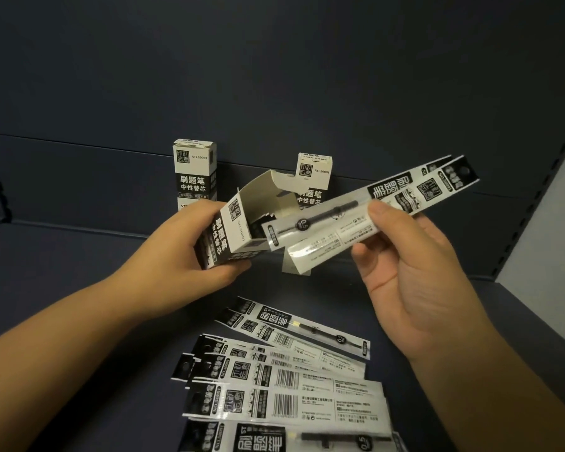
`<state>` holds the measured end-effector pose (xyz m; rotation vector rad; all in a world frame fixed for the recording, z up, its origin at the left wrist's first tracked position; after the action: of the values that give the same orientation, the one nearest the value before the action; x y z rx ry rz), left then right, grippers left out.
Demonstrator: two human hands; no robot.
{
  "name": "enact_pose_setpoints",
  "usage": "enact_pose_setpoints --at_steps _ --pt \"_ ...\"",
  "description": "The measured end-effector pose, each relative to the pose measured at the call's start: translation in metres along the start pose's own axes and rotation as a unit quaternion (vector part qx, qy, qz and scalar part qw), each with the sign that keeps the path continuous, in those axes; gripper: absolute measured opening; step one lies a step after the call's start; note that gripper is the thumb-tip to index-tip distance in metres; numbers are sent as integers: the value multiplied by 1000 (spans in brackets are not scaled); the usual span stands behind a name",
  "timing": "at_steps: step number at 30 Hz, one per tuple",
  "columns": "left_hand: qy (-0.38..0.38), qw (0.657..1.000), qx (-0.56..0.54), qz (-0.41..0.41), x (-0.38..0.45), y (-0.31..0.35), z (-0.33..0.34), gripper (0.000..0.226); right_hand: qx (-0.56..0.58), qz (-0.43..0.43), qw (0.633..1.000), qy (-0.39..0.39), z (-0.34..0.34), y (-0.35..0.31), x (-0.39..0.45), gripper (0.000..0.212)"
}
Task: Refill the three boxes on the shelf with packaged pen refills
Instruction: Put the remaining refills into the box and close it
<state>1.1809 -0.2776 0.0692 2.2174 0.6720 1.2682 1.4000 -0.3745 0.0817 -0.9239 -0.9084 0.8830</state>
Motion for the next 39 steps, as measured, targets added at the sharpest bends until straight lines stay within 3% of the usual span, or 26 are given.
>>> enact_pose_setpoints --at_steps 9,18,26,31,39 --pt "-31 999 34 22 0 6 6 59 43 -31 997 60 -5 -6 -5 11" --pt "-50 996 65 40 -1 9 12 58 -78 -77 992 65 -1 -13 -13 11" --pt "-65 993 84 58 -1 15 19 54 -57 -79 992 80 -5 -13 -14 7" --pt "-67 992 84 67 -2 17 24 53 -115 -62 991 42 0 -6 -11 7" --pt "-55 994 71 56 -1 16 22 53 -285 -60 956 -34 12 8 -10 6"
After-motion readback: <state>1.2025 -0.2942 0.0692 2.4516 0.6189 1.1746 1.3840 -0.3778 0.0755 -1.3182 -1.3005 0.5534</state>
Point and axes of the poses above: each hand's wrist, its own x-axis towards the middle knuckle, its own z-axis out of the palm, y = z × x, the point moved 8 cm from there along x, towards the middle knuckle, and after that the axes turned 15 degrees about -x, right-handed, at the moved point
